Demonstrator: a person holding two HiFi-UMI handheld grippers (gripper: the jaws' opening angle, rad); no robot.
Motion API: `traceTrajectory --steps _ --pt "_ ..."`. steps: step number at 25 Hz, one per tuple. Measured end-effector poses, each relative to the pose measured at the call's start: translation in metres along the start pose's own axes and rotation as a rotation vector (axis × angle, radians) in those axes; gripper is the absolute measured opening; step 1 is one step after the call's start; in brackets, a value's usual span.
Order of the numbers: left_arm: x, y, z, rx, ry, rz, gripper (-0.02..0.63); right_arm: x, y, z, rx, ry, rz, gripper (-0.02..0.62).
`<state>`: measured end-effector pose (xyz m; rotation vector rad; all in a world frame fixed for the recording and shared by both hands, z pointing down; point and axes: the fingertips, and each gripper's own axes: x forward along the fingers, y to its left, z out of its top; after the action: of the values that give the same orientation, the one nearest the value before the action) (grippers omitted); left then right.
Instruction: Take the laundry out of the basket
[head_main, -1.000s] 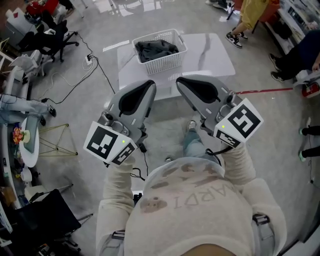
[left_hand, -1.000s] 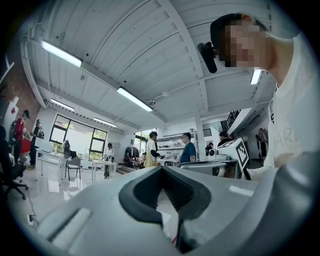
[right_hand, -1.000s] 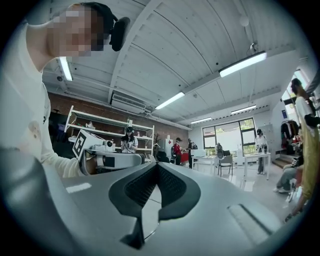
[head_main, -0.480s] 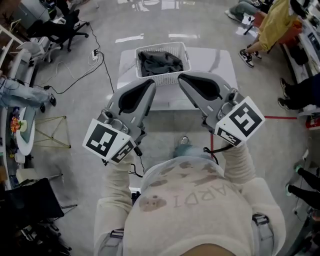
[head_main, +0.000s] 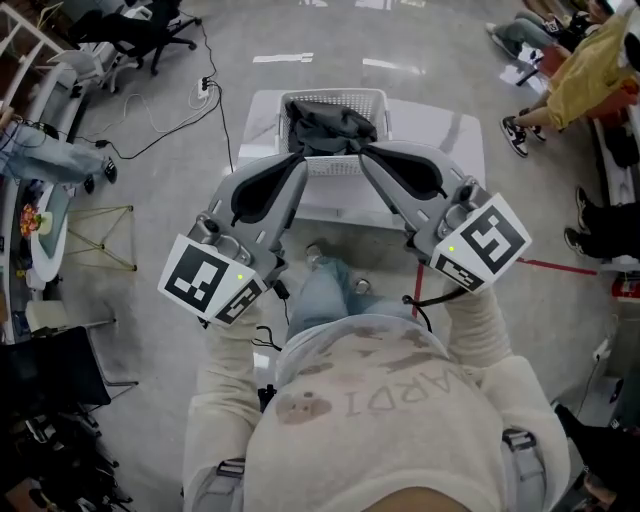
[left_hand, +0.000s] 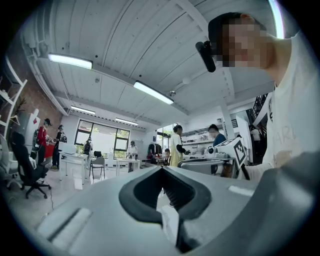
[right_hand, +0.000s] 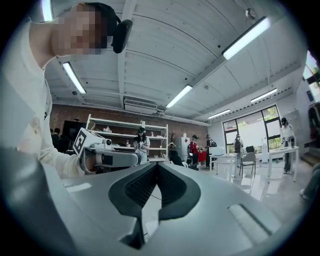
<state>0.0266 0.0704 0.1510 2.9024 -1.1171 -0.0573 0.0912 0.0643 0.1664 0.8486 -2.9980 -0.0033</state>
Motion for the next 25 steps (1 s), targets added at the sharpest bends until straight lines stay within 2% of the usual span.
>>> traceTrajectory --steps 8,16,25 --pt "0.029 0.058 -0.017 -0.021 0.018 0.011 0.000 0.046 -0.047 -0.020 0.017 0.030 0.003 0.028" --pt "0.066 0.138 -0.020 -0.025 0.031 -0.001 0.000 0.112 -0.108 -0.022 0.027 0.039 -0.016 0.028" --pt "0.095 0.213 -0.023 -0.028 0.025 -0.053 0.000 0.180 -0.160 -0.035 0.041 0.081 -0.060 0.028"
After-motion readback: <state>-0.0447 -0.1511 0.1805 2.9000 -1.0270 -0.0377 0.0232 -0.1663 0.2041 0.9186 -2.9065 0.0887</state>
